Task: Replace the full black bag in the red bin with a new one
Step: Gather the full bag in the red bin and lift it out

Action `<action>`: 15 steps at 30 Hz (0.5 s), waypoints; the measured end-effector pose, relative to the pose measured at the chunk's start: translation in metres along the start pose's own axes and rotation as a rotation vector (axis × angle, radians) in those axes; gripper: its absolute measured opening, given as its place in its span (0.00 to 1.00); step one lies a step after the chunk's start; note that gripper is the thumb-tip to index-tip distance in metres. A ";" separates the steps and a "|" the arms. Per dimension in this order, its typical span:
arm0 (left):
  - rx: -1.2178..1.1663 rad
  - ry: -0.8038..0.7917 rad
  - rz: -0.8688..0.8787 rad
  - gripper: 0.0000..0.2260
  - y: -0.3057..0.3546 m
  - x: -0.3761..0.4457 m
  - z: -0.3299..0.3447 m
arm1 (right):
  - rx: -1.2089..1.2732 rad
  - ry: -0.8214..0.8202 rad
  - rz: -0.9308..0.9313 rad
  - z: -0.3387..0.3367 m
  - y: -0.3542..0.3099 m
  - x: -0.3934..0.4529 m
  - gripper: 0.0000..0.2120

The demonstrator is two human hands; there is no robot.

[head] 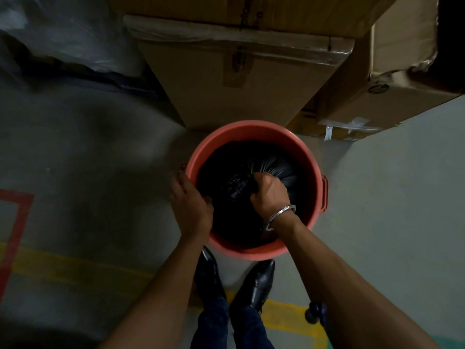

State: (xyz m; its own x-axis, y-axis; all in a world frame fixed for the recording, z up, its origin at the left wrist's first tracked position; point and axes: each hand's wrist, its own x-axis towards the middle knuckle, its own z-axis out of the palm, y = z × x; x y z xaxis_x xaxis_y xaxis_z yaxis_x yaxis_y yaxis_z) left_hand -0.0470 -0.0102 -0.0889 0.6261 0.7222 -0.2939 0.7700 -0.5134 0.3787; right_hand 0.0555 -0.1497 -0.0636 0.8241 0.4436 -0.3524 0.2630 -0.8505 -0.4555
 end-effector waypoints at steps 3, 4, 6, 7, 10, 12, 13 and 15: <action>-0.189 -0.110 -0.373 0.32 -0.006 0.010 -0.005 | 0.005 0.024 0.012 0.002 -0.001 0.000 0.11; -0.227 -0.164 -0.458 0.30 -0.010 0.010 -0.006 | 0.008 0.034 0.018 0.003 -0.002 0.000 0.10; -0.290 -0.254 -0.533 0.27 -0.019 0.005 -0.004 | 0.020 0.041 0.035 0.004 -0.005 -0.001 0.09; -0.323 -0.281 -0.547 0.26 -0.023 0.001 0.000 | 0.028 0.038 0.044 0.004 -0.006 -0.001 0.09; -0.399 -0.296 -0.563 0.22 -0.027 -0.011 0.011 | 0.053 0.014 0.065 0.004 -0.008 -0.001 0.09; -0.454 -0.226 -0.588 0.21 -0.024 -0.018 0.015 | 0.063 -0.010 0.065 0.004 -0.007 -0.003 0.10; -0.504 -0.186 -0.619 0.20 -0.021 -0.021 0.017 | 0.066 -0.021 0.059 0.004 -0.007 -0.004 0.11; -0.588 -0.118 -0.658 0.20 -0.018 -0.023 0.021 | 0.071 -0.042 0.055 0.003 -0.006 -0.006 0.12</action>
State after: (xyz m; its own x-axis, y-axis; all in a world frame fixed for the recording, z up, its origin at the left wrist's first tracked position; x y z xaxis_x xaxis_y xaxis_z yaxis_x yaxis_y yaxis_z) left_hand -0.0723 -0.0272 -0.1068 0.1124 0.7175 -0.6874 0.8110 0.3335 0.4807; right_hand 0.0477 -0.1463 -0.0612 0.8143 0.4093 -0.4116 0.1807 -0.8526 -0.4904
